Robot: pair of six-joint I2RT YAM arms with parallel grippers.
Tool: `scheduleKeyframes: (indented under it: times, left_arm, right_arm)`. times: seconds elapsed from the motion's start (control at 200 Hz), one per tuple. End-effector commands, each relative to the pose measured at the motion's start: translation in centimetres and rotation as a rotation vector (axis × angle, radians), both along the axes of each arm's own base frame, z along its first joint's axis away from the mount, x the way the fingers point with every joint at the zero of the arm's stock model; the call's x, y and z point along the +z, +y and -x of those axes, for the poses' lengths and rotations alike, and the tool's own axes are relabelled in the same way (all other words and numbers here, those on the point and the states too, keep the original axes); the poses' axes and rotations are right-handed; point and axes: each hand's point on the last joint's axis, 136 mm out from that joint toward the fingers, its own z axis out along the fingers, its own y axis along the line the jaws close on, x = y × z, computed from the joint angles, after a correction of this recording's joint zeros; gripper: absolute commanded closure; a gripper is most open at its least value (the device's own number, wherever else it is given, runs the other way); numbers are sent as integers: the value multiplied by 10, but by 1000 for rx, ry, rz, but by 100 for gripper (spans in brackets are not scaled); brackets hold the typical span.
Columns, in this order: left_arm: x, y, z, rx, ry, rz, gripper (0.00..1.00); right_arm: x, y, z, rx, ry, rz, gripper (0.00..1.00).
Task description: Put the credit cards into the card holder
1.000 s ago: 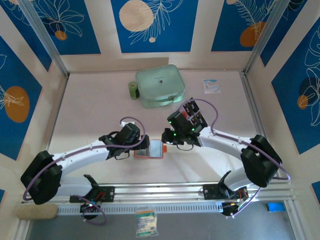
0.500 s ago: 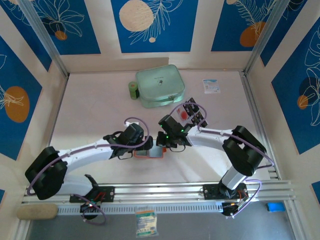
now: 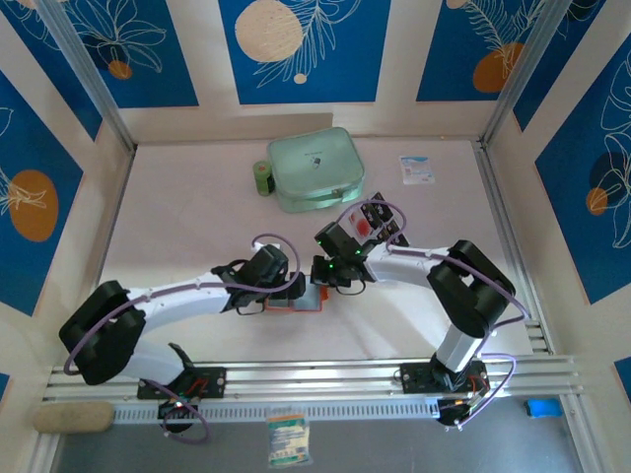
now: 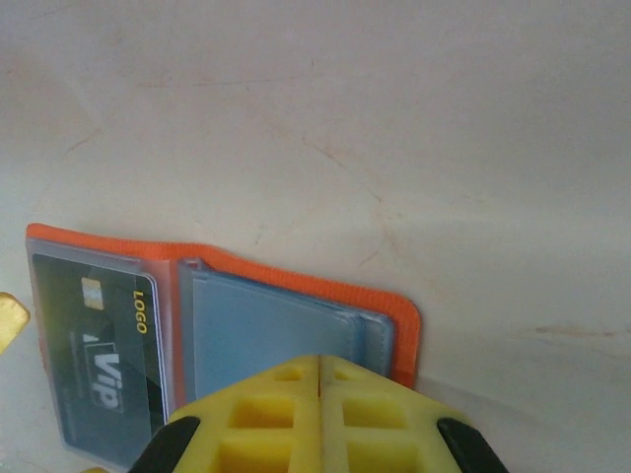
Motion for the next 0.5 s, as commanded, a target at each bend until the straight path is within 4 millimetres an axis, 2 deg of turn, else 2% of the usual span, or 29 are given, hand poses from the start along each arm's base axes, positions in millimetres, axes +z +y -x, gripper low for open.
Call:
scheduleKeyframes:
  times: [0.0, 0.26, 0.495]
  left_arm:
    - [-7, -1, 5, -37, 3, -19, 0]
    - [-19, 2, 9, -45, 24, -41, 0]
    - [-29, 5, 13, -49, 42, -54, 0]
  right_arm:
    - [1, 7, -1, 47, 6, -14, 100]
    - [-15, 8, 4, 59, 54, 0, 100]
    - [-20, 20, 7, 73, 98, -64, 100]
